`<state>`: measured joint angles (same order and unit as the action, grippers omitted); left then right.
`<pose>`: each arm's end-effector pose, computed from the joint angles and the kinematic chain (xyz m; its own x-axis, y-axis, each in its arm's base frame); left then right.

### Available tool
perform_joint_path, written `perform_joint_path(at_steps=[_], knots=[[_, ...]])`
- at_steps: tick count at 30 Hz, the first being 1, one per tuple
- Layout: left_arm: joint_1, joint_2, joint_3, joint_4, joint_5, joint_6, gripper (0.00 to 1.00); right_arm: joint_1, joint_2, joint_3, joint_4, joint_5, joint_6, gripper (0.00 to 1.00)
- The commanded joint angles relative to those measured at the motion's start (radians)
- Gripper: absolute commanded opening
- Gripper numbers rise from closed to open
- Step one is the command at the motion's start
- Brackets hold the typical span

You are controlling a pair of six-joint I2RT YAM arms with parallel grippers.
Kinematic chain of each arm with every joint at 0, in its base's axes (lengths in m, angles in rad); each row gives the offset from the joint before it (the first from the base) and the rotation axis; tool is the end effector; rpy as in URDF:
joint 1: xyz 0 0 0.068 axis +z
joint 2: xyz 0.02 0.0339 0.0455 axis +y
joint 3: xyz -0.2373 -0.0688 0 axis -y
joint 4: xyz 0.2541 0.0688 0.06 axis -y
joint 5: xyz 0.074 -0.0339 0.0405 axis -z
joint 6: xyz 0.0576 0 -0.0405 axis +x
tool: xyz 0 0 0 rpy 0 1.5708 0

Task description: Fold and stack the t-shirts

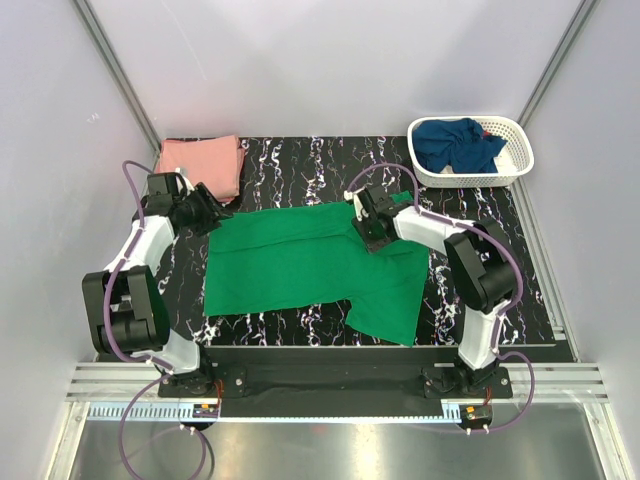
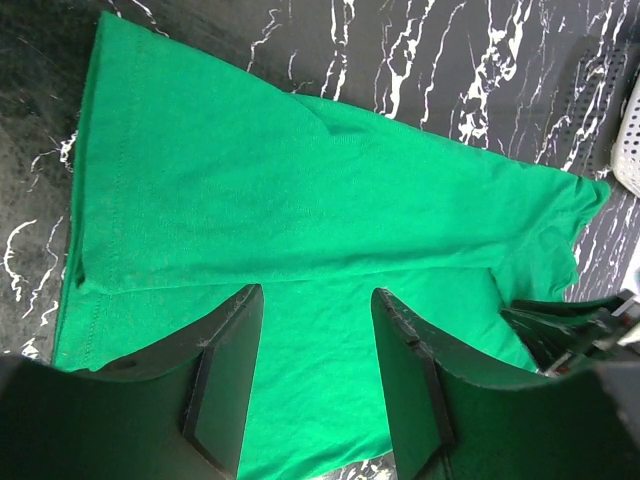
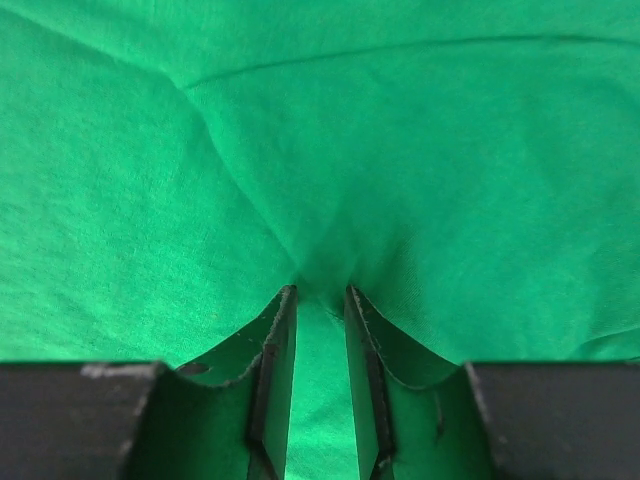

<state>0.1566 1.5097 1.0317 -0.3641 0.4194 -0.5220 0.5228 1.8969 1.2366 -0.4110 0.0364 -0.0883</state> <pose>0.3425 0.0303 0.1923 -0.7013 -0.5718 -0.4257 -0.2587 0.7607 -0.5954 0.3446 0.1962 0.1143 -0.7149 -0.5137 -0.4743 -0.5491 0.8325 -0.0741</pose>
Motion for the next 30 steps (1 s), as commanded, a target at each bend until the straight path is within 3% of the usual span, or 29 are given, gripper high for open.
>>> perform_joint_path(at_steps=[1, 9, 14, 20, 30], knots=[[0.000, -0.016, 0.011, 0.042, 0.048, 0.016, 0.53, 0.029, 0.001, 0.034, 0.003, 0.025, -0.030, 0.33], [0.000, -0.022, 0.018, 0.037, 0.050, 0.020, 0.53, 0.054, 0.047, 0.072, -0.002, 0.140, -0.047, 0.36], [0.001, -0.028, 0.021, 0.034, 0.036, 0.025, 0.53, 0.055, 0.047, 0.080, 0.023, 0.177, -0.045, 0.30], [0.000, -0.025, 0.021, 0.033, 0.032, 0.027, 0.53, 0.057, 0.031, 0.096, 0.000, 0.180, -0.048, 0.26], [0.000, -0.008, 0.022, 0.030, 0.022, 0.023, 0.53, 0.059, 0.071, 0.086, 0.008, 0.181, -0.064, 0.28]])
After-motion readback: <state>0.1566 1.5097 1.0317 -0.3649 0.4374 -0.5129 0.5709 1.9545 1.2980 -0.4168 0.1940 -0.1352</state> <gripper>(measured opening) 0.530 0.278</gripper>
